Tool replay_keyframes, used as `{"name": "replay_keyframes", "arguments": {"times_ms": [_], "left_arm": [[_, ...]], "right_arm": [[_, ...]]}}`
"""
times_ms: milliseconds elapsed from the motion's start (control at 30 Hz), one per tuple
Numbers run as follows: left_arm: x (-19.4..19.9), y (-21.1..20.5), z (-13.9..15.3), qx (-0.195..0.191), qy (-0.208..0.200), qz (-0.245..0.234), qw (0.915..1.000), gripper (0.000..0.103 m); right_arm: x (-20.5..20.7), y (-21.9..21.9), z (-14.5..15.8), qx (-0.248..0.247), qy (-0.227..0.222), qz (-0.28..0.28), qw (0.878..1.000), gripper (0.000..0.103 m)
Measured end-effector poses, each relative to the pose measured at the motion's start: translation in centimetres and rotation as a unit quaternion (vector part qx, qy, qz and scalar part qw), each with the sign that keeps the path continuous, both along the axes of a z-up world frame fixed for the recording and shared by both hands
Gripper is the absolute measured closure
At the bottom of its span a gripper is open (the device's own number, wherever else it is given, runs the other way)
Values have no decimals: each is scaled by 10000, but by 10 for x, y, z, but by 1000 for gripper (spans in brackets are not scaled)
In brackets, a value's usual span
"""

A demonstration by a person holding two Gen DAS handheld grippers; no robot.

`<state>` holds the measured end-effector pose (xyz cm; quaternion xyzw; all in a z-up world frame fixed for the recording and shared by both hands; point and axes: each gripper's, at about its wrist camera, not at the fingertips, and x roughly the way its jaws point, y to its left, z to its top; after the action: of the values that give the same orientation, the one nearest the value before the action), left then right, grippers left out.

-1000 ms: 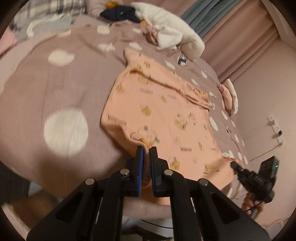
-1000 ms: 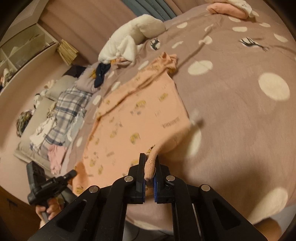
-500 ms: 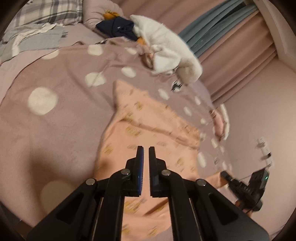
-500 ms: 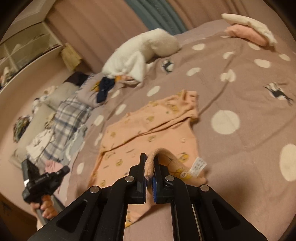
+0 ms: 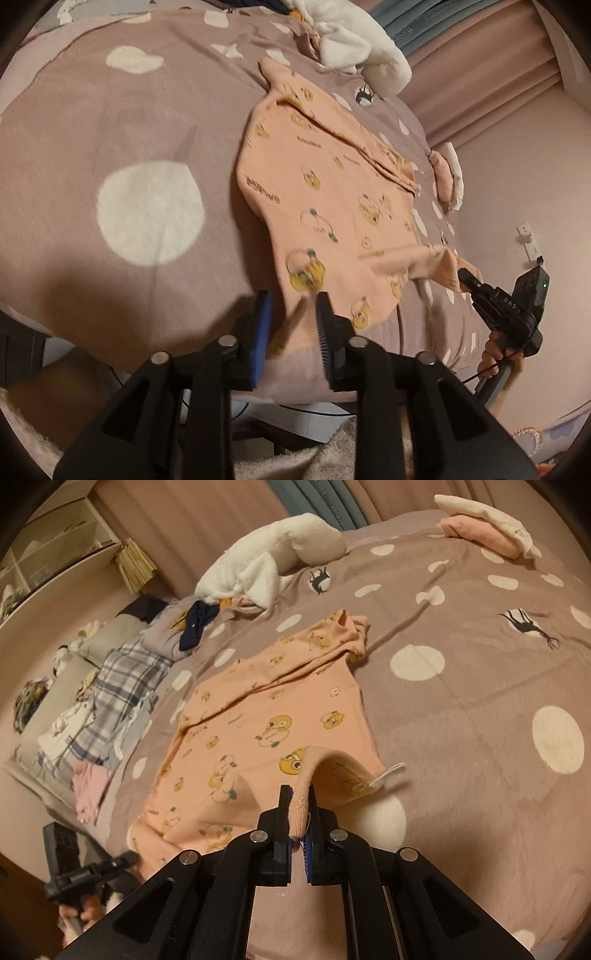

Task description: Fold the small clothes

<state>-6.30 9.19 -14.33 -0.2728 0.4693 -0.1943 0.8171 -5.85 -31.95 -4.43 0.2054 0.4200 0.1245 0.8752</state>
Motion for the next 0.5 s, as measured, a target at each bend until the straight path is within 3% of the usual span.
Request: {"name": "replay_keyframes", "arguments": {"times_ms": [167, 233, 400, 500], "left_arm": [[1, -15, -7, -207, 79, -216, 9995, 75], [5, -19, -13, -139, 172, -152, 9996, 100], [13, -19, -10, -240, 243, -86, 9994, 99], [24, -10, -2, -612, 243, 37, 9978, 99]], "right_arm": [[-6, 9, 1, 27, -6, 97, 9999, 96], [-7, 12, 0, 31, 21, 103, 9999, 96], [-9, 14, -2, 100, 78, 88, 9999, 96], [-8, 13, 0, 233, 37, 65, 9997, 96]]}}
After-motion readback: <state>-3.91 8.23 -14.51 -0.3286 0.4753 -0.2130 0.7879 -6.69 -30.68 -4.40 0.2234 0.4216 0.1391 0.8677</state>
